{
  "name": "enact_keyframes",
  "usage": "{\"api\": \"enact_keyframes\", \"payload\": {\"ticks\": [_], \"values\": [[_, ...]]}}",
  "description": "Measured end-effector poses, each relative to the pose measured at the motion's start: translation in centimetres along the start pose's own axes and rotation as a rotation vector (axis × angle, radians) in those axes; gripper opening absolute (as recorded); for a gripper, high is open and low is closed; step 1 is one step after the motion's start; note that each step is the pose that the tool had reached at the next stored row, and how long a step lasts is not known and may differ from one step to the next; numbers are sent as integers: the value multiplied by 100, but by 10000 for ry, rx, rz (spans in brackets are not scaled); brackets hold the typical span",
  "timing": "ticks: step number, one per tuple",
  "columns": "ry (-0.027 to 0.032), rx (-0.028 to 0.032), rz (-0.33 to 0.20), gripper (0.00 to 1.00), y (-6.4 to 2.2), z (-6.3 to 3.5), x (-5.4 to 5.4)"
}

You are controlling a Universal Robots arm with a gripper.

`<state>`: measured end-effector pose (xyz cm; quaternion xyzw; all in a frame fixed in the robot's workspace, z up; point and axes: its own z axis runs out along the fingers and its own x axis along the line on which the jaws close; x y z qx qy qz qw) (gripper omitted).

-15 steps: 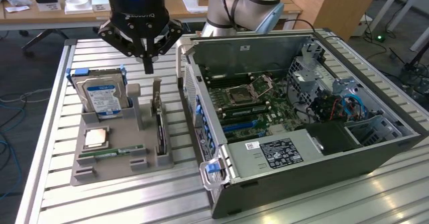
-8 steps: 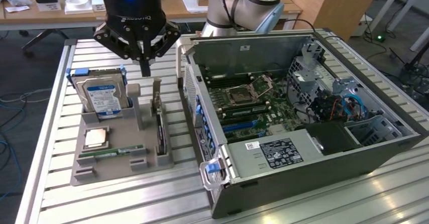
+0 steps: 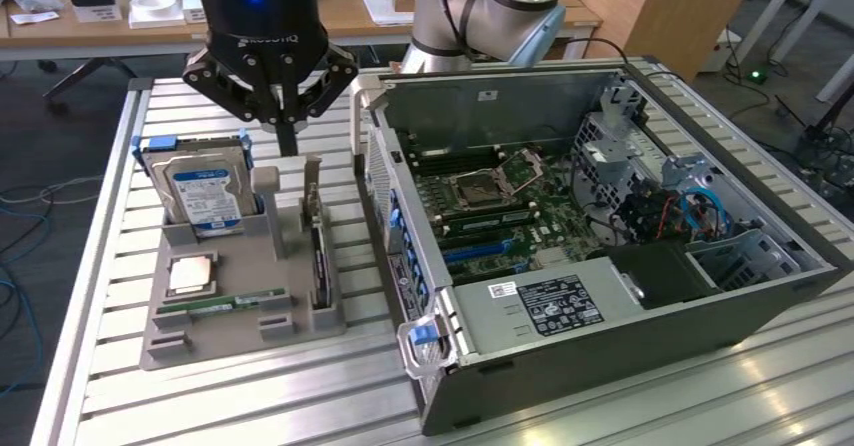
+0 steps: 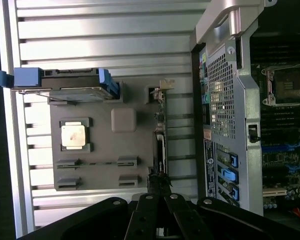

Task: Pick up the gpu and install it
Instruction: 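Reach for the gpu, then pick up the gpu and move the gpu toward the slot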

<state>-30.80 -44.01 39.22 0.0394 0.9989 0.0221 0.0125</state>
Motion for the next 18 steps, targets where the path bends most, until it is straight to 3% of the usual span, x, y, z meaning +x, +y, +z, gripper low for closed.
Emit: {"api": "enact_keyframes", "payload": {"ticks": [13,15,18], "values": [[0,1,-1,11,-1,0,0],[1,1,-1,23,-1,0,0],[0,1,-1,29,-1,0,0]]}}
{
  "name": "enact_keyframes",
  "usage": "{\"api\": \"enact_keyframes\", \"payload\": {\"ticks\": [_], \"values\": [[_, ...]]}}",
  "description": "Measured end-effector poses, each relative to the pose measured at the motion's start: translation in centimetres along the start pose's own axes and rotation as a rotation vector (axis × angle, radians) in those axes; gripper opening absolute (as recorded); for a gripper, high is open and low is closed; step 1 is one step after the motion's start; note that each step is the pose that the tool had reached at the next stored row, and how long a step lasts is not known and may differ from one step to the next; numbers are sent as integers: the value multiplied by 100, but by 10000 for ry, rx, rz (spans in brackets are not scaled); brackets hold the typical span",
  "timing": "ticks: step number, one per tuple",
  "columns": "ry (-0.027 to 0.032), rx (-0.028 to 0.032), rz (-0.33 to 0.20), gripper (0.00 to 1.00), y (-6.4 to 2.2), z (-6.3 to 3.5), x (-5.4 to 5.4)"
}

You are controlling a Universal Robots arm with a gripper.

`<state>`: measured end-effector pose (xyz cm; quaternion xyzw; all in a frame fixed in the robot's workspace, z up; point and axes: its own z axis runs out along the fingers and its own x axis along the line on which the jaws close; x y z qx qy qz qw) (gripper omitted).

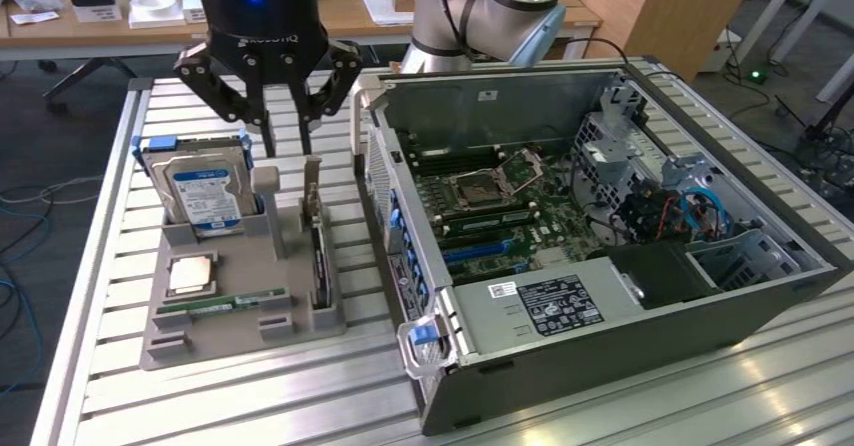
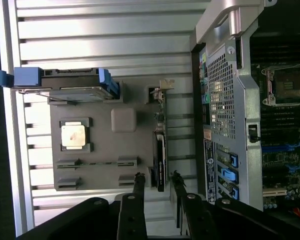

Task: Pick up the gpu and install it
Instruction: 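Pick up the gpu and move the gpu toward the slot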

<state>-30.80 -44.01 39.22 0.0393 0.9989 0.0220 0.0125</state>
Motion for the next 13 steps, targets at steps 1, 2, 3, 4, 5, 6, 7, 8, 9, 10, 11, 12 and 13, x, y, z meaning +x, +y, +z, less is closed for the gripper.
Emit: {"api": "enact_keyframes", "payload": {"ticks": [1,2,3,4,5,6,7,8,9,10,11,12,13], "values": [[0,-1,0,35,0,0,0],[0,0,0,41,0,0,0],[0,0,0,41,0,0,0],[0,-1,0,41,0,0,0],[0,-1,0,47,0,0,0],[0,0,0,47,0,0,0],[1,0,0,47,0,0,0],[0,0,0,47,0,3,0],[-1,-2,0,47,-1,10,0],[-2,-2,0,47,-1,20,1],[0,-1,0,47,-2,33,1],[0,0,0,47,-2,48,1],[0,-1,0,47,-3,65,2]]}}
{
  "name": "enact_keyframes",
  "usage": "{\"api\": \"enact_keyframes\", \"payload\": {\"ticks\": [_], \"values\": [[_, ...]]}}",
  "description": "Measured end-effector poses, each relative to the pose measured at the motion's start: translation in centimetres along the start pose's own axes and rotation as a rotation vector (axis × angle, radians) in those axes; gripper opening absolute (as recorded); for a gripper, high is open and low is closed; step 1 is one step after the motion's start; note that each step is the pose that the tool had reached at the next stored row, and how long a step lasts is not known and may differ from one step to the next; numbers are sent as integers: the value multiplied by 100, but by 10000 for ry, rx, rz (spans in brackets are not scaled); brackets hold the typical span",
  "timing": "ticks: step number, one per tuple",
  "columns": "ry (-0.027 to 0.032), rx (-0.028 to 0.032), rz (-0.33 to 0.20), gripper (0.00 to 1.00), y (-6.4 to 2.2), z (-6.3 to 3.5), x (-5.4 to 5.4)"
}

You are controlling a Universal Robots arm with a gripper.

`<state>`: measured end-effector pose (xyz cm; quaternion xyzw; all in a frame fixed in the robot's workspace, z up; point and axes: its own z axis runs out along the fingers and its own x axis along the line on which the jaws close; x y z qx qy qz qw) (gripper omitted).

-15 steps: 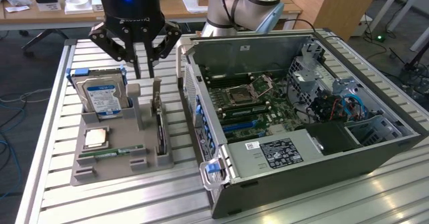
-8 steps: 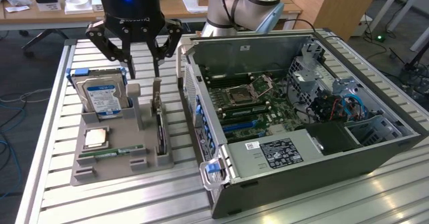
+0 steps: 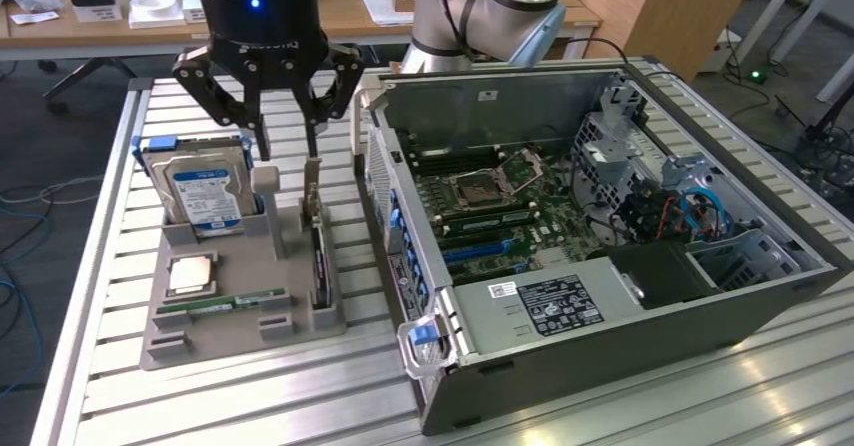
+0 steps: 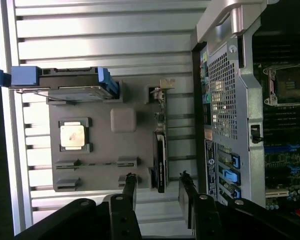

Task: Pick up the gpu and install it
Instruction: 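Pick up the gpu and move the gpu toward the slot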

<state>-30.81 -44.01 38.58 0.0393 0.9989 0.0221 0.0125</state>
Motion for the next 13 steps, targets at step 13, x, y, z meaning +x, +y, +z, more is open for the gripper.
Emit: {"api": "enact_keyframes", "payload": {"ticks": [13], "values": [[0,0,0,47,-10,225,5]]}}
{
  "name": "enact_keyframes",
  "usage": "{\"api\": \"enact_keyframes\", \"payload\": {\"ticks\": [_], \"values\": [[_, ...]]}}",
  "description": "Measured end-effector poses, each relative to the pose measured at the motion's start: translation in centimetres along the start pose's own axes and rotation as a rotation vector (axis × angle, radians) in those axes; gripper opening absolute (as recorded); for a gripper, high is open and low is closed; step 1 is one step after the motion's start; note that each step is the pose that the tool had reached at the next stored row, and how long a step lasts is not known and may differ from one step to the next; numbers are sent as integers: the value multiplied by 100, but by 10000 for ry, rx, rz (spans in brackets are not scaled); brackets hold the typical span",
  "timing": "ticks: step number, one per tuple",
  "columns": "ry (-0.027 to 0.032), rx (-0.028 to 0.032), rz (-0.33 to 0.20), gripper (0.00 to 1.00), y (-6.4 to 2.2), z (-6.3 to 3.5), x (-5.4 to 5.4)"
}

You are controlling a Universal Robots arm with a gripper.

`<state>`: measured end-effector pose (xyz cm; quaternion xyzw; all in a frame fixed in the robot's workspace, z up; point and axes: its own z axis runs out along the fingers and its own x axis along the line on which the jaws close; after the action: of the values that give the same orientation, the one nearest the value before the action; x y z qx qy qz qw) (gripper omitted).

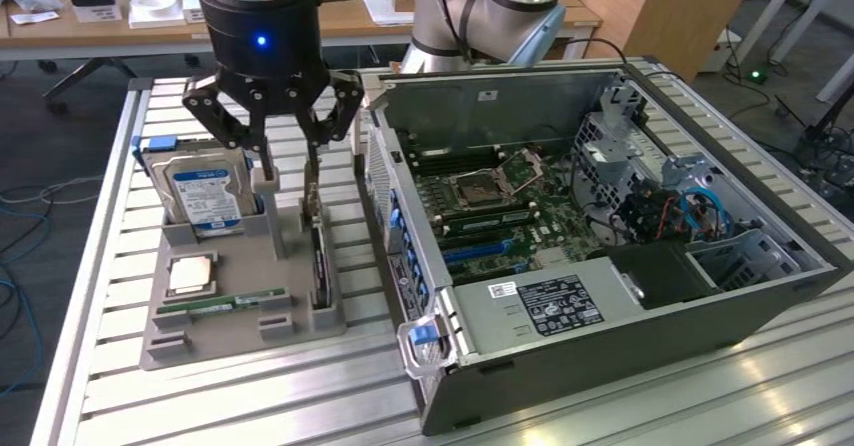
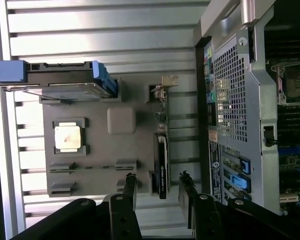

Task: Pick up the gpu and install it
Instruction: 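Pick up the gpu and move the gpu toward the slot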

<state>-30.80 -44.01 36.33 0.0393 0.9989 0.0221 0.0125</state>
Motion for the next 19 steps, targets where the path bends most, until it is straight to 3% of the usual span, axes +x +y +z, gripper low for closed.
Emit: {"api": "enact_keyframes", "payload": {"ticks": [19], "values": [[0,0,-1,47,-10,217,5]]}}
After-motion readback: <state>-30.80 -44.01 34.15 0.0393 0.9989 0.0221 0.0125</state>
